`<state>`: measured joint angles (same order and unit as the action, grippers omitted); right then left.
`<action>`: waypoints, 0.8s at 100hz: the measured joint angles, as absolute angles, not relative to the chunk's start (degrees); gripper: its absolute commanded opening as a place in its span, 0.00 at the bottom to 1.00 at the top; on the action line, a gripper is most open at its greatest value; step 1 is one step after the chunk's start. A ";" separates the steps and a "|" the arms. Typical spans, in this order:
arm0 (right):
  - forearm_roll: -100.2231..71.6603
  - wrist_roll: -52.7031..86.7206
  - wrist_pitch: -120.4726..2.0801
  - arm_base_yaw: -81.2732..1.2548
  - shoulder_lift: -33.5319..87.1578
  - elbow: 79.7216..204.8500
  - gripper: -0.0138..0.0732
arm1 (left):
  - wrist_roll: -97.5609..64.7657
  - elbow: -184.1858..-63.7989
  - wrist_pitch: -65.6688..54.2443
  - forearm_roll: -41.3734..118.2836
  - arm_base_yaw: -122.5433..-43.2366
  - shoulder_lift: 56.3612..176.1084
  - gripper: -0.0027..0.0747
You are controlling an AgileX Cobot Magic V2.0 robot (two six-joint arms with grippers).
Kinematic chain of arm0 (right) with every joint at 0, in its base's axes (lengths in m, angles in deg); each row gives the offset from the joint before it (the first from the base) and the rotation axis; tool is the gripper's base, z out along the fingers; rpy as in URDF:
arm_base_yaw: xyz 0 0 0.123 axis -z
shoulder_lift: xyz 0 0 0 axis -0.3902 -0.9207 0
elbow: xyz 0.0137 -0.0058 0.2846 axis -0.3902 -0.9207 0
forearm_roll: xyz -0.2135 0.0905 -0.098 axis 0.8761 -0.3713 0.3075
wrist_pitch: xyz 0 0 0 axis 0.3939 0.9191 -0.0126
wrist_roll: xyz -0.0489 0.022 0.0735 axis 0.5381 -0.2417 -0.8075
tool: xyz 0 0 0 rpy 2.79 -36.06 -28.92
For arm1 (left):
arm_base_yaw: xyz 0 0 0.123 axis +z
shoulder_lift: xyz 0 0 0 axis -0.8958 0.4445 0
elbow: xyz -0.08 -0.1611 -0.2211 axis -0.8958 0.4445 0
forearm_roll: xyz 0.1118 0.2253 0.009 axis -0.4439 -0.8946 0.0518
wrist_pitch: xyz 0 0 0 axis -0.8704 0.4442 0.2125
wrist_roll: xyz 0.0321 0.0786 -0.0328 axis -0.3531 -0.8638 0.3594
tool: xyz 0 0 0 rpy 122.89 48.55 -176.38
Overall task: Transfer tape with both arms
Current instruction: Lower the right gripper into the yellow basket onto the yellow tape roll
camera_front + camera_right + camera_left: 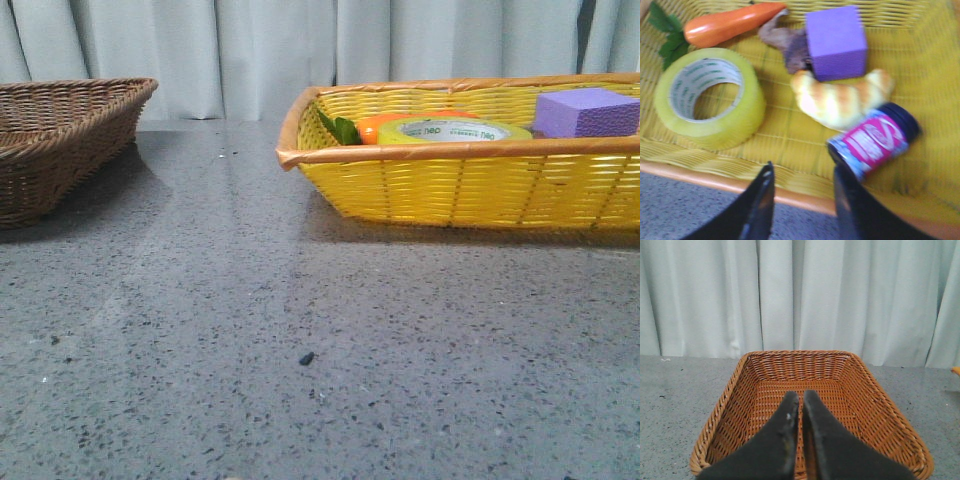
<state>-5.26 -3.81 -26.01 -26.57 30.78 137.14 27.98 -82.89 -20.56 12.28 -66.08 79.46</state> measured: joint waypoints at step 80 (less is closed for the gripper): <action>-5.38 -3.52 -12.55 -46.73 -12.85 171.88 0.56 | 27.98 -82.89 -20.56 12.28 -66.08 79.46 0.01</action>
<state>-5.38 -3.52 -12.55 -46.73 -12.85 171.88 27.98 -82.89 -20.56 12.28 -66.08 79.46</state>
